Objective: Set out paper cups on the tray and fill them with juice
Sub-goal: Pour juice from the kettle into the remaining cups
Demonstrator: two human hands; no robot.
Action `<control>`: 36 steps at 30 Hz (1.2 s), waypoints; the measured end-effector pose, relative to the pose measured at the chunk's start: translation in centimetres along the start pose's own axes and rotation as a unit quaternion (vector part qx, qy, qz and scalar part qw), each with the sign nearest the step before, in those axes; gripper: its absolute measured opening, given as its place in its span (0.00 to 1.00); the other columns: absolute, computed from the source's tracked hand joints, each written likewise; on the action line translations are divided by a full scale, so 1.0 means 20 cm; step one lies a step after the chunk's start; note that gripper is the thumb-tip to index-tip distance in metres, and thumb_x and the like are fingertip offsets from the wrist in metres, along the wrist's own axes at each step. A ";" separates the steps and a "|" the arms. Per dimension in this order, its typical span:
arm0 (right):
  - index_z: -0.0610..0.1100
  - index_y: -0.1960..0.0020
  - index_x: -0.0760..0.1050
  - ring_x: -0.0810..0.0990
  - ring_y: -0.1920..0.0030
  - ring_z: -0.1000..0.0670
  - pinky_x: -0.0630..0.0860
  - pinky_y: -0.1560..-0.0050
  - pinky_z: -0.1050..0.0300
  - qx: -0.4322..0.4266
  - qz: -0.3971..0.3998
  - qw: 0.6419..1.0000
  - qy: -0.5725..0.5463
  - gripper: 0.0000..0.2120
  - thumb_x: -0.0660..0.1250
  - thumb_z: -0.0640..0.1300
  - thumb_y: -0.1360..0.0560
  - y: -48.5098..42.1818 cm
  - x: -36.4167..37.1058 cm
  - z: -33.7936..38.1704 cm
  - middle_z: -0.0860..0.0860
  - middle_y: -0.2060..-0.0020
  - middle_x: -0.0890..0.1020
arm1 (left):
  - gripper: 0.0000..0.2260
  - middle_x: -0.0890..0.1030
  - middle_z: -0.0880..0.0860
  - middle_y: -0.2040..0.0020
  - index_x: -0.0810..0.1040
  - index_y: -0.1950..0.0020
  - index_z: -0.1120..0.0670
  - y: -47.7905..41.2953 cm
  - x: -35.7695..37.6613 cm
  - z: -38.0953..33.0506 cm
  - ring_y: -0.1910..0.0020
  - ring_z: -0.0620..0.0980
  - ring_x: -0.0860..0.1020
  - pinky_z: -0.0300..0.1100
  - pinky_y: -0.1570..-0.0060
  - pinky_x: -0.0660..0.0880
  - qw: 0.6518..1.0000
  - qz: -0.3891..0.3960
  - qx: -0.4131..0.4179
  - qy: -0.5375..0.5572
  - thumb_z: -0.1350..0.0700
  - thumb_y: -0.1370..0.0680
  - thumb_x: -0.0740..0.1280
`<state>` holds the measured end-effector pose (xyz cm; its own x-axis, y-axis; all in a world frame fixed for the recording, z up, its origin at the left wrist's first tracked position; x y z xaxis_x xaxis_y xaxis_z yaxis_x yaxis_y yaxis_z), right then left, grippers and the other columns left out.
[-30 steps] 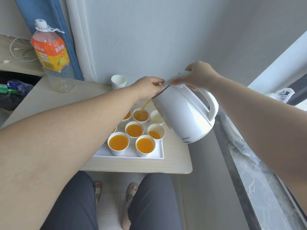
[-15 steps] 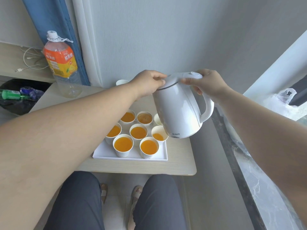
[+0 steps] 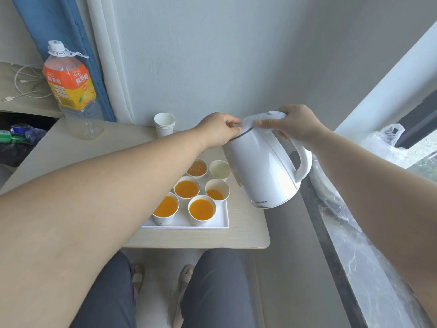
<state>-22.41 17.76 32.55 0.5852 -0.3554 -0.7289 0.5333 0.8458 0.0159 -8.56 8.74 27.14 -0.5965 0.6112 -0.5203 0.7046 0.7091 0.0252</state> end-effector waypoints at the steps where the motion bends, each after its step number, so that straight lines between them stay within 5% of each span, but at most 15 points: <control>1: 0.45 0.69 0.67 0.64 0.81 0.56 0.62 0.79 0.67 0.001 0.003 1.000 0.019 0.21 0.78 0.53 0.34 -0.01 0.00 -0.01 0.57 0.85 0.68 | 0.17 0.77 0.51 0.37 0.74 0.32 0.50 -0.01 0.02 0.01 0.38 0.48 0.74 0.32 0.45 0.65 1.000 0.008 -0.006 -0.001 0.52 0.22 0.65; 8: 0.48 0.68 0.69 0.68 0.76 0.52 0.63 0.80 0.69 0.010 0.018 0.997 0.081 0.19 0.77 0.55 0.34 -0.04 0.05 -0.06 0.52 0.77 0.71 | 0.17 0.78 0.52 0.38 0.75 0.33 0.51 -0.09 0.13 0.09 0.40 0.50 0.76 0.38 0.41 0.71 0.997 0.037 -0.057 0.036 0.54 0.22 0.66; 24: 0.46 0.70 0.67 0.68 0.76 0.52 0.63 0.80 0.66 0.030 0.037 0.986 0.161 0.21 0.75 0.57 0.34 -0.10 0.12 -0.10 0.52 0.78 0.71 | 0.15 0.76 0.51 0.48 0.75 0.34 0.54 -0.12 0.23 0.20 0.50 0.46 0.74 0.29 0.61 0.71 0.977 0.055 -0.128 0.161 0.59 0.21 0.64; 36: 0.45 0.70 0.66 0.68 0.75 0.51 0.64 0.75 0.61 0.035 0.038 0.981 0.187 0.22 0.75 0.57 0.34 -0.09 0.13 -0.07 0.51 0.77 0.70 | 0.16 0.78 0.54 0.38 0.75 0.33 0.55 -0.12 0.24 0.21 0.48 0.46 0.75 0.33 0.58 0.74 0.974 0.049 -0.128 0.182 0.60 0.21 0.64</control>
<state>-22.87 15.87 29.67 0.3676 -0.1105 -0.9234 0.5452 0.8300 0.1177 -11.51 8.61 20.99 -0.6605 0.7318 -0.1682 0.6745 0.6767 0.2953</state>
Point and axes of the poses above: each hand's wrist, its own y-axis away from the middle knuckle, its own x-axis out of the palm, z = x × y, the point moved 9 cm from there along -y, towards the middle knuckle
